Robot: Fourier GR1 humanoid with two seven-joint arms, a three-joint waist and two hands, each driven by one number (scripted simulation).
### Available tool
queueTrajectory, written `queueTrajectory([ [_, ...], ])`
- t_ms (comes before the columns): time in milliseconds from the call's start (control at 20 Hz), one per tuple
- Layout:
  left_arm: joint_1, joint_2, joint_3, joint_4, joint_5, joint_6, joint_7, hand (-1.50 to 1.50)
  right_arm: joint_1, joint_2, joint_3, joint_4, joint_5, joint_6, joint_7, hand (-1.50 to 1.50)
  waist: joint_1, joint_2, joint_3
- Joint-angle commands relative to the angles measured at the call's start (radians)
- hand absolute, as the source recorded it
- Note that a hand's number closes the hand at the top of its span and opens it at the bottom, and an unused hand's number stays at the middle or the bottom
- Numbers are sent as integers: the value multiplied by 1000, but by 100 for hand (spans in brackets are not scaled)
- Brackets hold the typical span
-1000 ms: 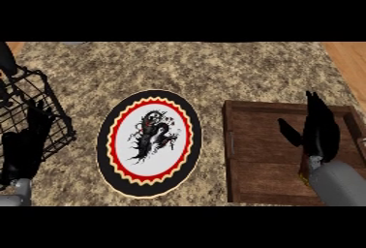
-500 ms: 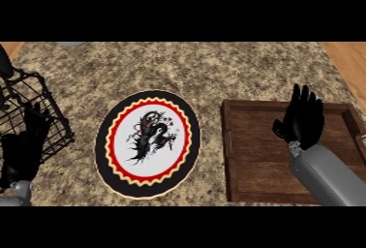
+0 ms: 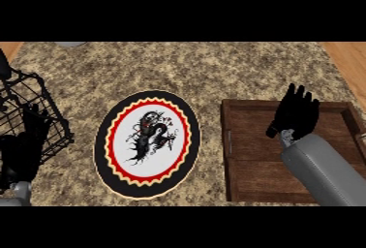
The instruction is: Pick the sweet potato from the tray and place it in the plate
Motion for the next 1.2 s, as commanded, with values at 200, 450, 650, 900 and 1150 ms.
queueTrajectory([
  [200, -94, -55, -62, -29, 10, -54, -34, 0, 8, 28, -52, -75, -30, 225, 248, -150, -15, 4, 4],
  [450, -104, -31, -49, -34, 22, -85, -20, 0, 74, 22, -93, -30, -37, 253, 230, -150, -7, 11, 5],
  [650, -87, -50, -71, -40, -9, -61, -24, 0, 119, 12, -131, -17, -40, 267, 212, -150, 0, 12, 6],
  [900, -121, -69, -67, -3, -3, -70, -31, 0, 157, -1, -178, -57, -42, 282, 175, -150, -2, 15, 6],
  [1150, -162, -50, -51, -18, -14, -63, 0, 0, 210, 23, -202, -79, -14, 275, 186, -150, 0, 15, 7],
])
